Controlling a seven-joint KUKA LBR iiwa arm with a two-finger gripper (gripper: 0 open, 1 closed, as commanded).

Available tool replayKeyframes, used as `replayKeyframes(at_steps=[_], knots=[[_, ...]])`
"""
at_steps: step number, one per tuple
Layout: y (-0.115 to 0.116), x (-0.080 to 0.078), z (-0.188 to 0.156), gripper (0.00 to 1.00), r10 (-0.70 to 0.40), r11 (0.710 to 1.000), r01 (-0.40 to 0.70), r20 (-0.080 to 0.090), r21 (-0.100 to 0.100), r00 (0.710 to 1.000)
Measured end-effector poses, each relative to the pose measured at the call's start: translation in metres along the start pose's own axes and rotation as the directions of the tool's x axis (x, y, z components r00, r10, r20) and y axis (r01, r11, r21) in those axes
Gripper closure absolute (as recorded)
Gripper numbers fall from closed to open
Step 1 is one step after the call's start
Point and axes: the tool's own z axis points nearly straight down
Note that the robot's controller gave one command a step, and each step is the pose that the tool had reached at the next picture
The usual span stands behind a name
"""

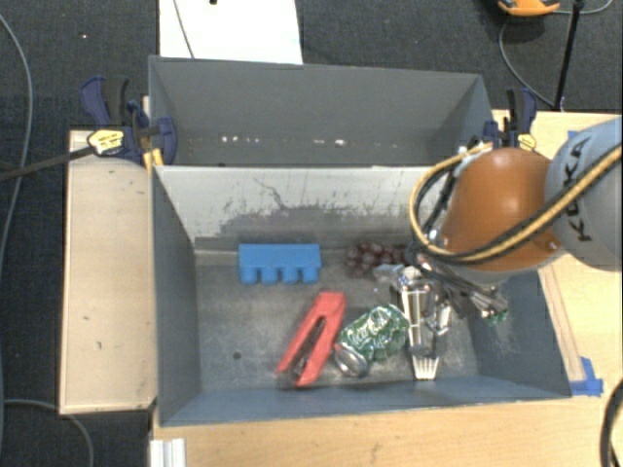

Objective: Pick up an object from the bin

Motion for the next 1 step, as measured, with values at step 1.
replayKeyframes(at_steps=[1], knots=[[0.0082, -0.0046, 0.0537, 0.0, -0.362, 0.932, 0.362, 0.005, 0.004, 0.932]])
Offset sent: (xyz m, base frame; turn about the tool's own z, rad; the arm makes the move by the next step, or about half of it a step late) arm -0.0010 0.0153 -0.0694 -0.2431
